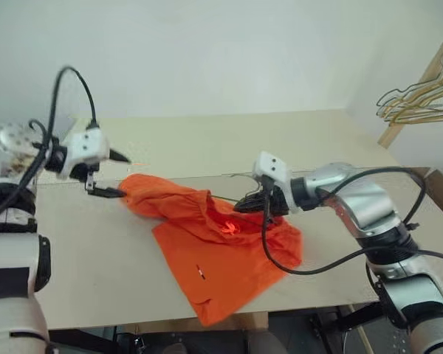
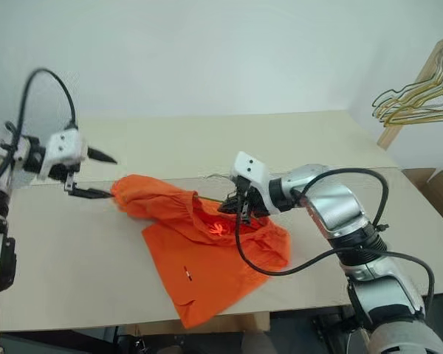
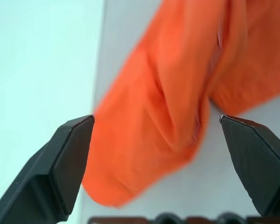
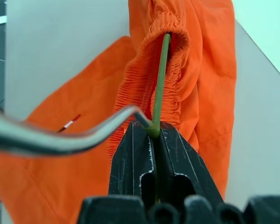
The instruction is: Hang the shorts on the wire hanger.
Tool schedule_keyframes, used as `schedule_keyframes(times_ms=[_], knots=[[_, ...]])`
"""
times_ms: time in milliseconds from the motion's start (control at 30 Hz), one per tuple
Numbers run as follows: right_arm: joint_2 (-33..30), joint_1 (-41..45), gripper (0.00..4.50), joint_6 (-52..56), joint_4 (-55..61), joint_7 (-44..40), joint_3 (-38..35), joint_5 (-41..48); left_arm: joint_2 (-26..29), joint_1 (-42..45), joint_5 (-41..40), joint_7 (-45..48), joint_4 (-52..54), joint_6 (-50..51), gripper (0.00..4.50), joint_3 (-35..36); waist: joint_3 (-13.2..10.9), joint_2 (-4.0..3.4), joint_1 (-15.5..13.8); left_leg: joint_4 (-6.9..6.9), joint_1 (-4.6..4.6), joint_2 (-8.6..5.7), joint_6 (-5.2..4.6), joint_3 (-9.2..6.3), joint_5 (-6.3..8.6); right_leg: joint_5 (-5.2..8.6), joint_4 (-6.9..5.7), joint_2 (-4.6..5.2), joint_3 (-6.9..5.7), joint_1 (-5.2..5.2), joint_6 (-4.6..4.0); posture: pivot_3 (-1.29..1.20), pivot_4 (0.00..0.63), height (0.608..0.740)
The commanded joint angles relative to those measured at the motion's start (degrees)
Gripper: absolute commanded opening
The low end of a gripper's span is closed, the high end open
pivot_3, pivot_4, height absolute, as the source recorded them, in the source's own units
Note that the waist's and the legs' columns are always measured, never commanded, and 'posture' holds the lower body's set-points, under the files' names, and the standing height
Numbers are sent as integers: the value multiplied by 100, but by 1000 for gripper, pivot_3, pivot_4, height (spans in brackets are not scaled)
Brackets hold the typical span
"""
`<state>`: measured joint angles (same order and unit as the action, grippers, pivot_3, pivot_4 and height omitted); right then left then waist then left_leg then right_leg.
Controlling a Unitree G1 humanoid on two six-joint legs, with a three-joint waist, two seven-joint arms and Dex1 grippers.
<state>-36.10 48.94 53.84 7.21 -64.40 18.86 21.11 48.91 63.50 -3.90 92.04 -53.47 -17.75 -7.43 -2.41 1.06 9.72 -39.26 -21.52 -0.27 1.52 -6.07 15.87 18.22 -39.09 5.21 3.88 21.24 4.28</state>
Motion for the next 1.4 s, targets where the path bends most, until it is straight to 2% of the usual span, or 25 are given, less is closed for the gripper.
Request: schedule_keyframes(times_ms=[33, 167, 267, 367, 500, 600, 700, 1000, 1100, 1300, 1400], knots=[[-155, 508, 0, 227, 53, -241, -269, 263, -511, 107, -699, 46, 867, 408, 4473, -22, 0, 0, -66, 0, 0, 0, 0, 0, 0, 0, 0, 1, 0, 0, 0, -79, 0, 740], [-196, 1004, 0, 307, -173, -354, -158, 298, -972, 81, -975, 46, 1278, 574, 4473, -333, 0, 0, -48, 0, -2, 2, 0, 3, 0, 0, 1, -2, 0, 5, 0, -105, 0, 740], [-243, 1273, 0, 277, -240, -483, -63, 286, -1141, 147, -917, 46, 1121, 460, 4473, -635, 0, 0, 68, 0, -3, 2, 0, 7, 0, 0, 1, 0, 2, 8, 0, -110, 0, 740], [-290, 1459, 0, 241, -264, -574, 59, 227, -1223, 308, -731, 46, 661, 194, 4473, -866, 0, 0, 144, 0, -2, 2, 0, 9, 0, 0, 1, 0, 4, 9, 0, -130, 0, 740], [-333, 1569, 0, 183, -325, -651, 211, 119, -1155, 403, -915, 46, 581, 118, 4473, -1393, 0, 0, 213, 0, -3, 2, 0, 8, 0, 0, 1, 0, 4, 8, 0, -131, 0, 740], [-319, 1610, 0, 155, -367, -666, 248, 82, -1231, 454, -501, 46, 370, -253, 4473, -1552, 0, 0, 216, 0, -11, 1, 0, 7, 0, 0, 2, 1, 4, 13, 0, -131, 0, 740], [-290, 1636, 0, 155, -383, -668, 265, 56, -1457, 521, -164, -21, 110, -435, 3898, -1424, 0, 0, 214, 0, -12, 0, 0, 7, 0, 0, 3, 0, 4, 13, 0, -131, 0, 740], [-239, 1707, 0, 243, -437, -606, 293, -48, -1546, 477, 297, 13, -88, -753, 1017, -1323, 0, 0, 235, -1, -18, 1, 1, 8, -1, 0, 3, 1, 4, 20, 0, -142, 0, 740], [-268, 1631, 0, -144, -380, -579, 289, -181, -1577, 458, 356, 14, -121, -759, 30, -1262, 0, 0, 235, -1, -19, 1, 1, 7, -1, 0, 4, 1, 4, 20, 0, -147, 0, 740], [-278, 1428, 0, -574, -297, -423, 179, -319, -1650, 446, 508, -76, -192, -672, 6, -1127, 0, 0, 261, -2, -30, 0, 2, 7, -1, 0, 2, 2, 3, 29, 0, -162, 0, 740], [-336, 1347, 830, -697, -247, -320, 149, -418, -1692, 451, 532, -115, -217, -619, 0, -1064, 0, 0, 291, -4, -36, -1, 3, 7, -2, 0, 1, 3, 3, 35, 0, -171, 0, 740]])
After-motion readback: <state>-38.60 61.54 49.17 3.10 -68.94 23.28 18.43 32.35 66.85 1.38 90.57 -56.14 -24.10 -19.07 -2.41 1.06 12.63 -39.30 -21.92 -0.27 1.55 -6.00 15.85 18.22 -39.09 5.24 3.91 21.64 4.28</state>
